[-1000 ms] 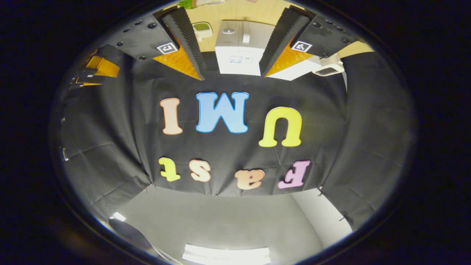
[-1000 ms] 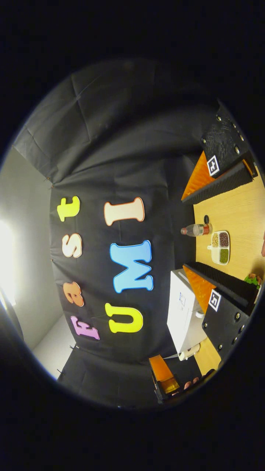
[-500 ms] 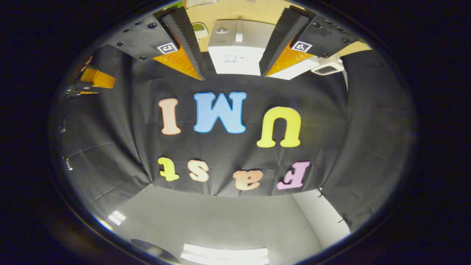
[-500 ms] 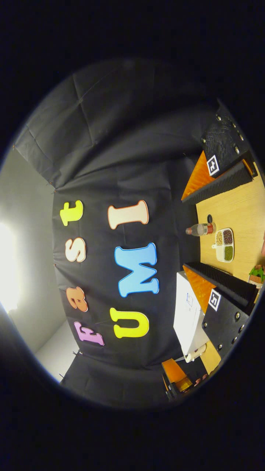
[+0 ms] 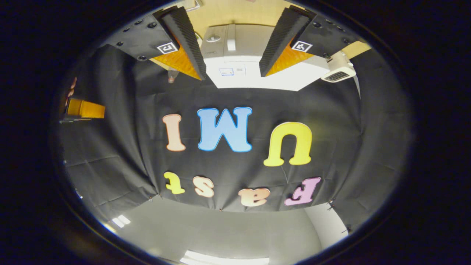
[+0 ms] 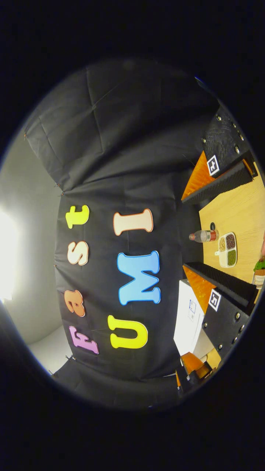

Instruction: Open the microwave oven with the left hand, put the food in, and close the microwave oven.

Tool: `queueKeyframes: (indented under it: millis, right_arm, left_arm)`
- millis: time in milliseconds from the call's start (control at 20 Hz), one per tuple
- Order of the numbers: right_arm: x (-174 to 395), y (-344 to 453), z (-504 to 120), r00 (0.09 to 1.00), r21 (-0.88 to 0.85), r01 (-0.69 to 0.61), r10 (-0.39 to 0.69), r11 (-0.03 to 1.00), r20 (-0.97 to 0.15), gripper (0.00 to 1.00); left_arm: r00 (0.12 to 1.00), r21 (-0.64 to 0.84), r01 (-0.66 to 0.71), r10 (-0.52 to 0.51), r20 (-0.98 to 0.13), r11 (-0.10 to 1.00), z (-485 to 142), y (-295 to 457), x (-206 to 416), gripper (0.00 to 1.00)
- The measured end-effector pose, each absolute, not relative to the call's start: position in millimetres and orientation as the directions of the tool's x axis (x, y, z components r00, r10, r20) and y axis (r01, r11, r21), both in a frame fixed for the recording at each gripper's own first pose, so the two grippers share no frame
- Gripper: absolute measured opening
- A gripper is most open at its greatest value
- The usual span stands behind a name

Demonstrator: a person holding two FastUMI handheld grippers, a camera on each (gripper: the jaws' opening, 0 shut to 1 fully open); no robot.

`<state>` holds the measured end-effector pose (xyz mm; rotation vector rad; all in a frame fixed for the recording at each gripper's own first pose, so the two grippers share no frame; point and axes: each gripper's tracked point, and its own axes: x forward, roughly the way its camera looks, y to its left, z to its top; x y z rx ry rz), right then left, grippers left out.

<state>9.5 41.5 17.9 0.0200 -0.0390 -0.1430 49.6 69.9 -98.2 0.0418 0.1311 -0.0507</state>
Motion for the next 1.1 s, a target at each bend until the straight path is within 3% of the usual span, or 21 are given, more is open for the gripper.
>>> queueKeyframes:
  millis: [650, 750, 800, 850, 900, 1100]
  right_arm:
    - [40.2, 15.1, 0.0, 0.990, -0.002, 0.139, -0.139, 0.990, -0.036, 0.96]
    - [43.8, 11.9, -4.2, 0.988, -0.009, 0.144, -0.144, 0.990, -0.050, 0.96]
    - [46.5, 10.3, -8.4, 0.988, -0.016, 0.145, -0.146, 0.989, -0.059, 0.96]
    - [48.1, 9.1, -10.6, 0.987, -0.022, 0.146, -0.148, 0.989, -0.065, 0.96]
    - [48.2, 8.1, -11.4, 0.986, -0.025, 0.147, -0.149, 0.989, -0.069, 0.96]
    - [50.1, 5.4, -12.8, 0.987, -0.022, 0.143, -0.144, 0.989, -0.072, 0.96]
  left_arm:
    - [0.920, 0.077, 0.052, -0.018, -0.391, 0.996, -279.9, 64.6, 133.7, 0.97]
    - [0.908, 0.068, 0.041, -0.009, -0.420, 0.997, -299.2, 68.6, 141.5, 0.88]
    - [0.900, 0.062, 0.037, -0.006, -0.436, 0.997, -306.8, 69.9, 143.8, 0.88]
    - [0.888, 0.024, 0.067, -0.049, -0.458, 0.997, -311.5, 61.7, 142.3, 0.76]
    - [0.889, 0.029, 0.067, -0.047, -0.456, 0.997, -309.1, 58.0, 141.9, 0.39]
    - [0.882, 0.037, 0.065, -0.040, -0.470, 0.997, -312.6, 57.5, 143.2, 0.24]
